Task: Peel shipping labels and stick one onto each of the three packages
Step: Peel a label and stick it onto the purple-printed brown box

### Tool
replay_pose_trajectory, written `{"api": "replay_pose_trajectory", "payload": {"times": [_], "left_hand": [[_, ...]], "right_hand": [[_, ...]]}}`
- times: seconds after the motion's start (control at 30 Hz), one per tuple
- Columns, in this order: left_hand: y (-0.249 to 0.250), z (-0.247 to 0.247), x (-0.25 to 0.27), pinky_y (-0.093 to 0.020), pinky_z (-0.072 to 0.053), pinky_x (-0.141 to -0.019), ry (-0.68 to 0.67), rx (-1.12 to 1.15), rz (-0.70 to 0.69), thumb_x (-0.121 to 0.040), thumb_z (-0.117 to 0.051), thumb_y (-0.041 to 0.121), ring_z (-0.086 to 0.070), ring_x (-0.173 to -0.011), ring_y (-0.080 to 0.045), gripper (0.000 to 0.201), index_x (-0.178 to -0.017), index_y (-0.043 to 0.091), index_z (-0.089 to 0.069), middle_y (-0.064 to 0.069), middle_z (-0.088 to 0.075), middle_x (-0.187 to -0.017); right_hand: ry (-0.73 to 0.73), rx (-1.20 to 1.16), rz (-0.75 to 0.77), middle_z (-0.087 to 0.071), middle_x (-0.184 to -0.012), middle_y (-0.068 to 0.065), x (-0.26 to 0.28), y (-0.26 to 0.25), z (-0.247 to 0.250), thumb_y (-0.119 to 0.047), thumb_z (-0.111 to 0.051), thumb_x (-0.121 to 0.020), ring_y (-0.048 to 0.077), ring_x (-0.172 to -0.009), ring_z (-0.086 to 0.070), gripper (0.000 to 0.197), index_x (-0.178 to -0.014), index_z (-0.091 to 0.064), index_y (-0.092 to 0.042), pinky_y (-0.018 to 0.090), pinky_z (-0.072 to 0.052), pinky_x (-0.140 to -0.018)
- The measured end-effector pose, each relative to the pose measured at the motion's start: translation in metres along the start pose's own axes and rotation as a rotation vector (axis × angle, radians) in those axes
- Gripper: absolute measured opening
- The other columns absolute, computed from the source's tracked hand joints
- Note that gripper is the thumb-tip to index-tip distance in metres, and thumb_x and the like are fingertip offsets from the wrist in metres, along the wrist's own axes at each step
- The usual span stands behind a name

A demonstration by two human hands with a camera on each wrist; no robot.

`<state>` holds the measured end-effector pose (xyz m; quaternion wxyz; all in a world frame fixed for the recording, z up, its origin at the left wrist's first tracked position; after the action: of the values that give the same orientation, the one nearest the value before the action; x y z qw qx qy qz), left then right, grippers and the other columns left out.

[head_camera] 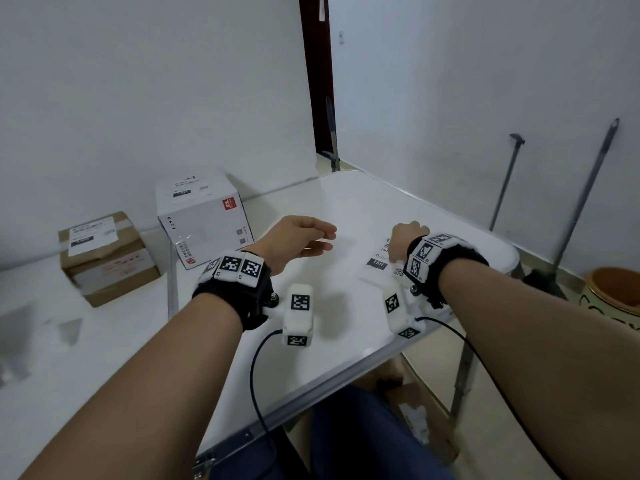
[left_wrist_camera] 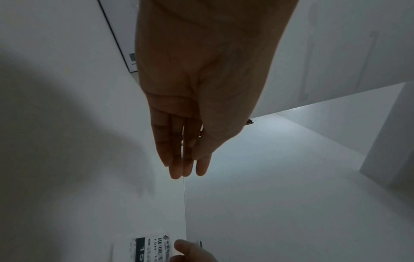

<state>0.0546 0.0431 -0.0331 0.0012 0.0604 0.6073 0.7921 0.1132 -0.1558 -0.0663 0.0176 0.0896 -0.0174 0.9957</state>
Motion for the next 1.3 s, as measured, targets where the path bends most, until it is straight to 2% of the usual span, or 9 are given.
{"api": "replay_pose_trajectory", "payload": {"times": [0.1, 0.17, 0.33, 0.5, 0.77, 0.9, 0.97, 1.03, 1.3], "left_hand": [[-0.002, 0.007, 0.004, -0.031, -0.055, -0.089, 0.006, 0.005, -0.005, -0.095, -0.048, 0.000, -0.068, -0.094, -0.023, 0.025, -0.112, 0.000, -0.067, -0.013, -0.069, -0.112], [-0.003, 0.013, 0.007, -0.030, -0.055, -0.088, 0.015, 0.017, -0.006, -0.095, -0.048, 0.000, -0.068, -0.094, -0.023, 0.025, -0.111, 0.001, -0.067, -0.012, -0.069, -0.110], [-0.011, 0.038, 0.015, -0.029, -0.054, -0.090, 0.096, 0.076, 0.014, -0.094, -0.052, 0.003, -0.068, -0.093, -0.021, 0.023, -0.112, 0.006, -0.067, -0.011, -0.069, -0.112], [-0.013, 0.089, 0.032, -0.024, -0.053, -0.081, 0.288, 0.085, 0.035, -0.092, -0.058, 0.005, -0.062, -0.085, -0.016, 0.023, -0.114, 0.011, -0.063, -0.008, -0.065, -0.106], [-0.018, 0.187, 0.108, -0.029, -0.054, -0.085, 0.452, 0.138, 0.073, -0.089, -0.066, 0.030, -0.068, -0.091, -0.016, 0.028, -0.108, 0.010, -0.070, -0.005, -0.074, -0.105], [-0.035, 0.224, 0.156, -0.021, -0.057, -0.071, 0.515, 0.151, 0.093, -0.087, -0.068, 0.016, -0.069, -0.082, -0.016, 0.027, -0.111, 0.002, -0.069, -0.013, -0.072, -0.108], [-0.042, 0.235, 0.176, -0.019, -0.057, -0.070, 0.531, 0.159, 0.079, -0.087, -0.066, 0.007, -0.070, -0.078, -0.015, 0.024, -0.108, -0.003, -0.069, -0.015, -0.072, -0.103], [-0.049, 0.245, 0.194, -0.022, -0.058, -0.074, 0.555, 0.184, 0.065, -0.086, -0.065, 0.003, -0.070, -0.074, -0.016, 0.014, -0.098, -0.003, -0.070, -0.011, -0.075, -0.090], [-0.074, 0.274, 0.244, -0.018, -0.057, -0.067, 0.686, 0.333, 0.025, -0.086, -0.064, 0.000, -0.071, -0.066, -0.012, 0.005, -0.084, 0.000, -0.069, -0.008, -0.073, -0.071]], "right_hand": [[0.017, -0.106, 0.020, -0.061, -0.108, 0.014, 0.002, -0.006, 0.001, -0.010, -0.055, -0.089, 0.032, -0.106, -0.057, 0.008, -0.092, -0.060, -0.006, 0.033, -0.046, -0.085], [0.019, -0.232, 0.037, -0.062, -0.087, 0.012, 0.001, -0.013, -0.001, -0.006, -0.051, -0.089, 0.031, -0.089, -0.059, 0.017, -0.072, -0.054, -0.006, 0.030, -0.046, -0.073], [0.063, -0.607, 0.136, -0.068, -0.102, 0.006, 0.003, -0.036, 0.003, -0.008, -0.055, -0.088, 0.026, -0.097, -0.065, 0.020, -0.100, -0.072, -0.005, 0.033, -0.054, -0.086], [0.188, -1.077, 0.324, -0.063, -0.084, -0.002, 0.019, -0.079, 0.034, -0.010, -0.062, -0.088, 0.014, -0.081, -0.058, 0.013, -0.095, -0.073, -0.012, 0.015, -0.043, -0.060], [0.220, -1.284, 0.593, -0.063, -0.082, -0.007, 0.061, -0.192, 0.067, -0.009, -0.059, -0.091, 0.005, -0.075, -0.059, 0.015, -0.101, -0.070, -0.013, 0.011, -0.042, -0.060], [0.179, -1.330, 0.636, -0.068, -0.096, 0.003, 0.079, -0.240, 0.067, -0.009, -0.057, -0.091, 0.013, -0.085, -0.065, 0.017, -0.102, -0.070, -0.012, 0.023, -0.055, -0.069], [0.150, -1.367, 0.672, -0.068, -0.097, 0.006, 0.089, -0.265, 0.066, -0.006, -0.058, -0.091, 0.014, -0.086, -0.063, 0.016, -0.102, -0.069, -0.008, 0.014, -0.052, -0.073], [0.111, -1.394, 0.710, -0.066, -0.092, 0.004, 0.101, -0.288, 0.063, -0.003, -0.057, -0.091, 0.011, -0.082, -0.061, 0.015, -0.100, -0.068, -0.007, 0.006, -0.047, -0.062], [0.106, -1.336, 0.747, -0.069, -0.096, 0.004, 0.126, -0.354, 0.048, -0.009, -0.056, -0.090, 0.019, -0.092, -0.068, 0.018, -0.093, -0.067, -0.024, 0.033, -0.056, -0.080]]}}
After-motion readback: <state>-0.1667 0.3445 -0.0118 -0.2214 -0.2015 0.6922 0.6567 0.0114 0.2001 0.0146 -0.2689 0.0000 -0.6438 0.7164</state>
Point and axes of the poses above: each hand's wrist, its own x-axis away from the middle knuckle, its own z-axis out of the back of the hand, y = z × x, the point moved 6 cm from there along -x, towards the middle knuckle
